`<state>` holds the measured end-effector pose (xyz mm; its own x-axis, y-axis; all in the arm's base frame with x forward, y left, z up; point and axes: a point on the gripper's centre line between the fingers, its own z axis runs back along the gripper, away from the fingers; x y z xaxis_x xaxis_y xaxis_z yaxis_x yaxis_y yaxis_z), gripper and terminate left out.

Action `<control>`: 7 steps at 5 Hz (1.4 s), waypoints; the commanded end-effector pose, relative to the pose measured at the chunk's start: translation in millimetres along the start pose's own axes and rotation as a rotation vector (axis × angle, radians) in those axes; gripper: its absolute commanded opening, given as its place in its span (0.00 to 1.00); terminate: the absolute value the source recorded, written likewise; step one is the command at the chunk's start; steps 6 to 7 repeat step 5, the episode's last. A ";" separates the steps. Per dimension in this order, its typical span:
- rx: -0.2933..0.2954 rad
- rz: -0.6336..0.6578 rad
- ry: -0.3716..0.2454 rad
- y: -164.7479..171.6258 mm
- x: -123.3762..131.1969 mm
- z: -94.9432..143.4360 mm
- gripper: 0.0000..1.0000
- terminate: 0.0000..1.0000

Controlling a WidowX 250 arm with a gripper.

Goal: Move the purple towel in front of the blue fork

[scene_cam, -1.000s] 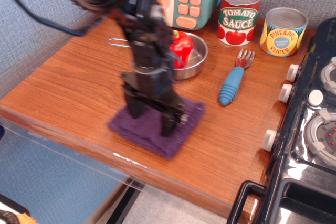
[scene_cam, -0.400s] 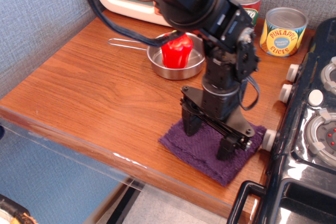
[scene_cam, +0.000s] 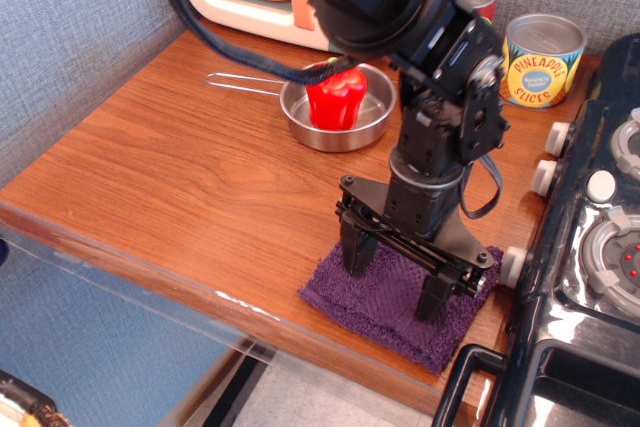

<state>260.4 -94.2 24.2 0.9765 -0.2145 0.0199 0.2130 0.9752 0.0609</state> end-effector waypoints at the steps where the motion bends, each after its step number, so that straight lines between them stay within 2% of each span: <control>1: -0.066 0.025 -0.170 -1.8 14.3 79.4 1.00 0.00; 2: -0.094 0.045 -0.159 2.2 10.7 78.6 1.00 0.00; 3: -0.106 0.075 -0.128 5.6 6.0 74.4 1.00 0.00; 4: -0.106 0.075 -0.128 5.6 6.0 74.4 1.00 0.00; 5: -0.106 0.075 -0.128 5.6 6.0 74.4 1.00 1.00; 7: -0.106 0.075 -0.128 5.6 6.0 74.4 1.00 1.00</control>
